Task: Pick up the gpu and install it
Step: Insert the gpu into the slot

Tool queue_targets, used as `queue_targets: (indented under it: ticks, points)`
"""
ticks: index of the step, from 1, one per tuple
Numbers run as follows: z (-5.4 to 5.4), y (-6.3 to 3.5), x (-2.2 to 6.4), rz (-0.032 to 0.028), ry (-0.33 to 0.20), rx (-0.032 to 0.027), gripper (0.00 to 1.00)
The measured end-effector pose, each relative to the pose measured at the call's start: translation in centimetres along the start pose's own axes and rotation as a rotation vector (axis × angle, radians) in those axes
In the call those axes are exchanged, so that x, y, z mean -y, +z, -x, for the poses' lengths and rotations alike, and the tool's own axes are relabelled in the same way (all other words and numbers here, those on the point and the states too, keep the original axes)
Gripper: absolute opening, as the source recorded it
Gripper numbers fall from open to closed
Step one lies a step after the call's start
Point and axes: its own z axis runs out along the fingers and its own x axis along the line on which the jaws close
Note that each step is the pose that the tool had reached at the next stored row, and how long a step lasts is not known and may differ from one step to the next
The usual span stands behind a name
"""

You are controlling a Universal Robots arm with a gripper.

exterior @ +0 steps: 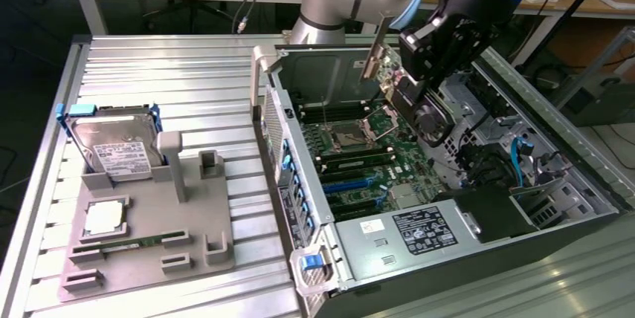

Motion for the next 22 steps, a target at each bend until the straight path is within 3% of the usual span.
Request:
queue_targets:
  ticks: [22]
  points:
    - [0.0, -0.03, 0.0, 0.0008, -0.048, -0.002, 0.27]
